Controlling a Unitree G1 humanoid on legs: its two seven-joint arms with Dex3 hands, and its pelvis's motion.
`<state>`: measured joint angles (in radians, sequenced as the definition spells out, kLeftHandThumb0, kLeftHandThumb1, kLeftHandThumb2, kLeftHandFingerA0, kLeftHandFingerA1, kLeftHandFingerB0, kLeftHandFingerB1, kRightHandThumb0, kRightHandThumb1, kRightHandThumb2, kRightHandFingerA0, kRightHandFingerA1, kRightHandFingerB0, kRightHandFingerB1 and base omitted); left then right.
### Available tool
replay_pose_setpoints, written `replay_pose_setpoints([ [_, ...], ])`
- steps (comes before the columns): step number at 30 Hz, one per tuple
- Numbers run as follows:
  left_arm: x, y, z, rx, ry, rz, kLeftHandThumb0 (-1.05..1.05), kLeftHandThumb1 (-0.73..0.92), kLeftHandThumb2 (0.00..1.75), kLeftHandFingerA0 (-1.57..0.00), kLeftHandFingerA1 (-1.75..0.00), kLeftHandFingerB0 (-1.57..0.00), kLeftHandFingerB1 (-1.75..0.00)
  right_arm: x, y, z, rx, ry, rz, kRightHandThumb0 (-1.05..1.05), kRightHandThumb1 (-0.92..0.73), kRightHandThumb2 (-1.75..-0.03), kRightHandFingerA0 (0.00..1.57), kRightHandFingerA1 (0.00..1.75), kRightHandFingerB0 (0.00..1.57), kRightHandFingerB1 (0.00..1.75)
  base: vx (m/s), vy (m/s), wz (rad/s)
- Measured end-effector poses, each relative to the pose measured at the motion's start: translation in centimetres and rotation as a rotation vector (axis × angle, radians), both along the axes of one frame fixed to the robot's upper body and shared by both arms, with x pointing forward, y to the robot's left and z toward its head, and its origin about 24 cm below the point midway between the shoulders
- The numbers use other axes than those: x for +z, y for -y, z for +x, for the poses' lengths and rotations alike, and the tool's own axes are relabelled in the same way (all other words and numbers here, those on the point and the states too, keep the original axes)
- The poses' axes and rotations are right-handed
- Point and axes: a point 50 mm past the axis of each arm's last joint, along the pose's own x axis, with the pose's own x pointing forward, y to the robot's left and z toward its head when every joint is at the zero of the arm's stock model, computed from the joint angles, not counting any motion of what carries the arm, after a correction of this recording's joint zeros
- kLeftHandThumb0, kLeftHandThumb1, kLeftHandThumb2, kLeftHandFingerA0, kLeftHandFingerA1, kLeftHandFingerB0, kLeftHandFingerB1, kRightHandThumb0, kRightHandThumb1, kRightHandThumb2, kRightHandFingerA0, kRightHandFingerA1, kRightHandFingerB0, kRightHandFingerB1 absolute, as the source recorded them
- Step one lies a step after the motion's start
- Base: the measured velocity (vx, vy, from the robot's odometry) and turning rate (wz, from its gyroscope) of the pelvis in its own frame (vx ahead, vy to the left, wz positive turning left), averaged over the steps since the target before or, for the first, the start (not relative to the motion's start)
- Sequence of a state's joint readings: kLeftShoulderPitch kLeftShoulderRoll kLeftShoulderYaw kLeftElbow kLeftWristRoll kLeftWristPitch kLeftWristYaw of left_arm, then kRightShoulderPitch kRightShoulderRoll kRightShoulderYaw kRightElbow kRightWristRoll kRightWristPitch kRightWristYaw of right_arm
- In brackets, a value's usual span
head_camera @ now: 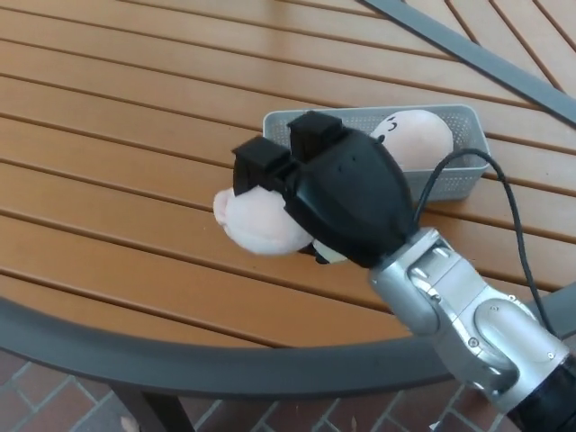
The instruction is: The robot walks towards a desk kept outside and uses its right hand to pick up two emotional support dumplings one after the other and puts it in a container kept in front of it on the desk
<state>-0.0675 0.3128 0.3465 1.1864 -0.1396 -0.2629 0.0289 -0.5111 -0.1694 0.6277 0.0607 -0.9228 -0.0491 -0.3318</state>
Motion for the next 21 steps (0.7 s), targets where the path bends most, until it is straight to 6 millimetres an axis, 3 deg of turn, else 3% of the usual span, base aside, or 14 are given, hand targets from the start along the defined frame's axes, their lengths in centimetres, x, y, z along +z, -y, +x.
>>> replay_pose_setpoints([
  [4, 0.0, -0.1, 0.0, 0.003, 0.000, 0.002, -0.23, 0.64, 0.58, -0.82, -0.77, -0.74, -0.58, 4.8, 0.3, 0.4, 0.028, 0.096, 0.068, -0.06, -0.44, -0.87, 0.83, 1.75, 0.71, 1.69, 0.00, 0.000, 0.00],
  [5, 0.1, -0.1, -0.1, 0.004, -0.001, 0.003, -0.24, 0.64, 0.58, -0.82, -0.77, -0.73, -0.58, 5.8, 0.4, 0.7, 0.028, 0.111, 0.076, -0.09, -0.49, -0.76, 0.82, 1.75, 0.76, 1.56, 0.00, 0.000, 0.00],
  [8, 0.1, -0.2, -0.1, 0.005, 0.000, 0.004, -0.25, 0.63, 0.58, -0.81, -0.77, -0.72, -0.57, 7.3, 0.9, 1.9, 0.003, 0.129, 0.060, -0.10, -0.51, -0.78, 0.84, 1.72, 0.81, 1.49, 0.00, 0.000, 0.00],
  [9, 0.1, -0.2, -0.2, 0.007, 0.000, 0.005, -0.23, 0.65, 0.58, -0.82, -0.77, -0.73, -0.57, 8.0, 1.4, 2.9, -0.032, 0.130, 0.037, -0.07, -0.47, -0.78, 0.86, 1.70, 0.89, 1.38, 0.00, 0.000, 0.00],
  [10, 0.1, -0.2, -0.2, 0.008, -0.001, 0.005, -0.23, 0.65, 0.58, -0.82, -0.77, -0.73, -0.57, 8.2, 1.7, 3.3, -0.046, 0.127, 0.030, -0.07, -0.47, -0.78, 0.86, 1.70, 0.89, 1.38, 0.00, 0.000, 0.00],
  [11, 0.1, -0.3, -0.3, 0.010, -0.001, 0.005, -0.23, 0.62, 0.57, -0.83, -0.78, -0.75, -0.58, 8.3, 1.9, 3.6, -0.061, 0.123, 0.021, -0.08, -0.46, -0.73, 0.91, 1.61, 0.95, 1.13, 0.00, 0.000, 0.00],
  [12, 0.1, -0.3, -0.3, 0.013, 0.000, 0.004, -0.23, 0.62, 0.57, -0.83, -0.78, -0.75, -0.58, 8.4, 2.2, 4.3, -0.081, 0.111, 0.009, -0.08, -0.46, -0.73, 0.91, 1.61, 0.95, 1.13, 0.00, 0.000, 0.00],
  [13, 0.1, -0.3, -0.3, 0.015, 0.001, 0.004, -0.24, 0.61, 0.57, -0.80, -0.75, -0.73, -0.57, 8.4, 2.3, 4.7, -0.091, 0.105, -0.001, -0.15, -0.52, -0.61, 0.86, 1.71, 0.86, 1.31, 0.00, 0.000, 0.00],
  [16, 0.1, -0.3, -0.3, 0.018, 0.004, 0.003, -0.25, 0.61, 0.57, -0.81, -0.76, -0.74, -0.57, 7.7, 3.0, 6.4, -0.149, 0.062, -0.046, -0.14, -0.51, -0.61, 0.87, 1.73, 0.84, 1.42, 0.00, 0.000, 0.00],
  [17, 0.1, -0.4, -0.3, 0.019, 0.004, 0.003, -0.18, 0.66, 0.58, -0.81, -0.76, -0.72, -0.58, 7.4, 3.5, 7.1, -0.177, 0.043, -0.067, -0.26, -0.55, -0.56, 0.87, 1.70, 0.91, 1.00, 0.00, 0.000, 0.00],
  [20, 0.1, -0.4, -0.3, 0.019, 0.004, 0.003, -0.19, 0.66, 0.58, -0.81, -0.77, -0.73, -0.58, 6.7, 4.3, 8.3, -0.228, 0.007, -0.116, -0.28, -0.54, -0.57, 0.87, 1.70, 0.92, 0.93, 0.00, 0.000, 0.00],
  [21, 0.1, -0.4, -0.3, 0.019, 0.004, 0.003, -0.18, 0.67, 0.59, -0.82, -0.75, -0.73, -0.57, 6.4, 4.6, 8.8, -0.248, -0.009, -0.137, -0.28, -0.51, -0.58, 0.90, 1.67, 0.92, 0.81, 0.00, 0.000, 0.00],
])
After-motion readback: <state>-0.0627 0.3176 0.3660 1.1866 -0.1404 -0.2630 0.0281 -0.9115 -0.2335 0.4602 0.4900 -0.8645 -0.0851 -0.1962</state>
